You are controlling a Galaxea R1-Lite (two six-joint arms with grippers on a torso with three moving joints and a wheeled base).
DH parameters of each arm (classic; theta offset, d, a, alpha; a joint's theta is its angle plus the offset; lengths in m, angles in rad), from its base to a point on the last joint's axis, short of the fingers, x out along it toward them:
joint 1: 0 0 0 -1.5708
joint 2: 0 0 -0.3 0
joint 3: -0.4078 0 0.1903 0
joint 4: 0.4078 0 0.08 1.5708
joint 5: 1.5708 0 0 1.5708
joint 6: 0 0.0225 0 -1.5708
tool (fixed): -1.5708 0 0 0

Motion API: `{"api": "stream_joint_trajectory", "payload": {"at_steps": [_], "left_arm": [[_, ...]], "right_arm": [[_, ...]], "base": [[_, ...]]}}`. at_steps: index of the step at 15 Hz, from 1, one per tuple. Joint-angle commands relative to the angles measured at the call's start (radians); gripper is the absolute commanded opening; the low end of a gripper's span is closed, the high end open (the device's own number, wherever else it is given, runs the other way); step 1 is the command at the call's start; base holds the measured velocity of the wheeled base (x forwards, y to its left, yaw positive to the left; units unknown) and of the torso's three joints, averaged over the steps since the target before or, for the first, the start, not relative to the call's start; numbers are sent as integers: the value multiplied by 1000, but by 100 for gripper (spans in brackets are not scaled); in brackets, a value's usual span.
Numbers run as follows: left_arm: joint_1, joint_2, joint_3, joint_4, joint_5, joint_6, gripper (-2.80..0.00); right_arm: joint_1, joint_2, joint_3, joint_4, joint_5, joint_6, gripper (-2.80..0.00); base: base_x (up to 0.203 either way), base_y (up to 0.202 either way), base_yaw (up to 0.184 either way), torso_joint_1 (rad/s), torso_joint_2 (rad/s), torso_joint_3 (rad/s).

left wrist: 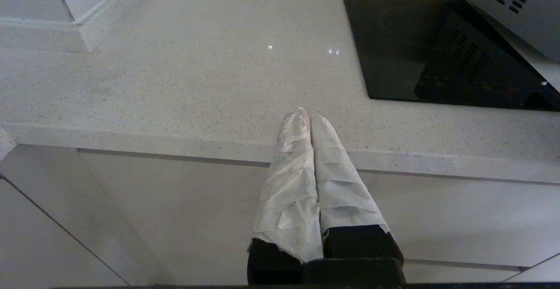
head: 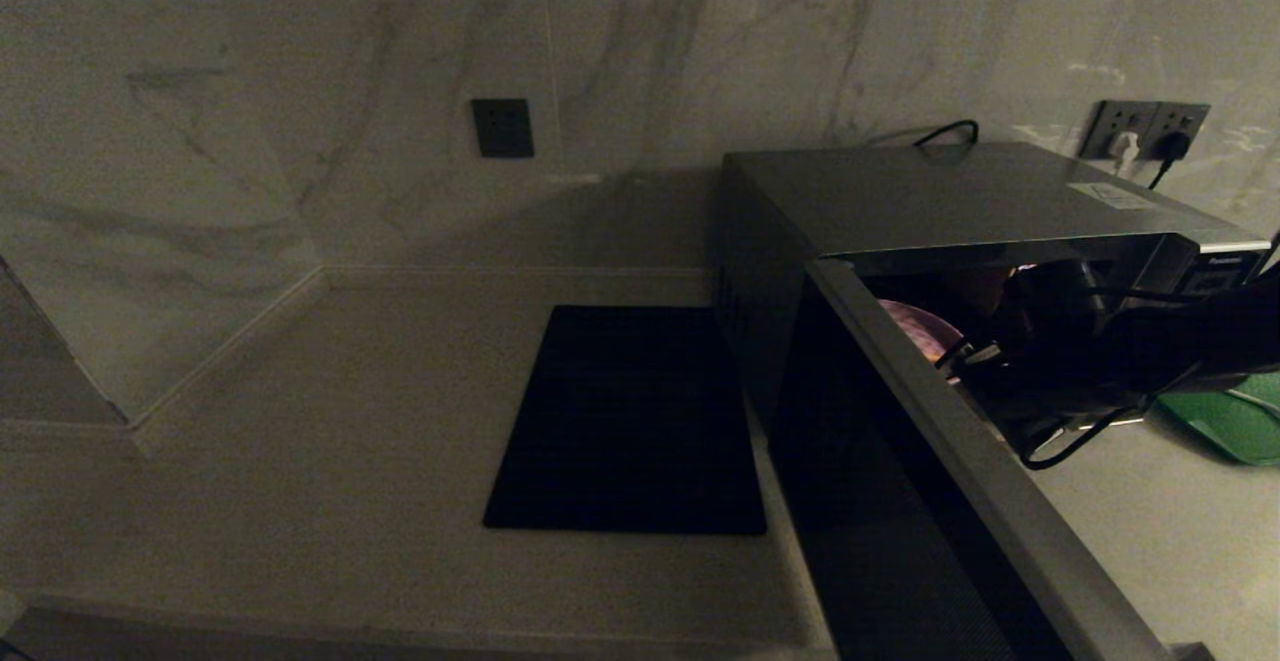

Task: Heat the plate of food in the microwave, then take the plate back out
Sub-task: Take the plate out of the microwave

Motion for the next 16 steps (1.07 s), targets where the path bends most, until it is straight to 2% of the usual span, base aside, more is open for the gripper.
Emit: {"api": "stream_joint_trajectory", "payload": {"at_steps": [1,8,9,16], "left_arm": [[0,0,0,0,0,0,-280],[0,0,0,0,0,0,-280],[0,0,0,0,0,0,-280],[0,0,0,0,0,0,-280]], "right_arm": [[0,4,-2,0,0,6,0],[0,10,-3,0,0,6,0],[0,10,-3,0,0,6,-280],[0,7,-10,0,1,5,-280]], "base": [[0,0,0,0,0,0],[0,0,0,0,0,0],[0,0,0,0,0,0],[0,0,0,0,0,0]]}}
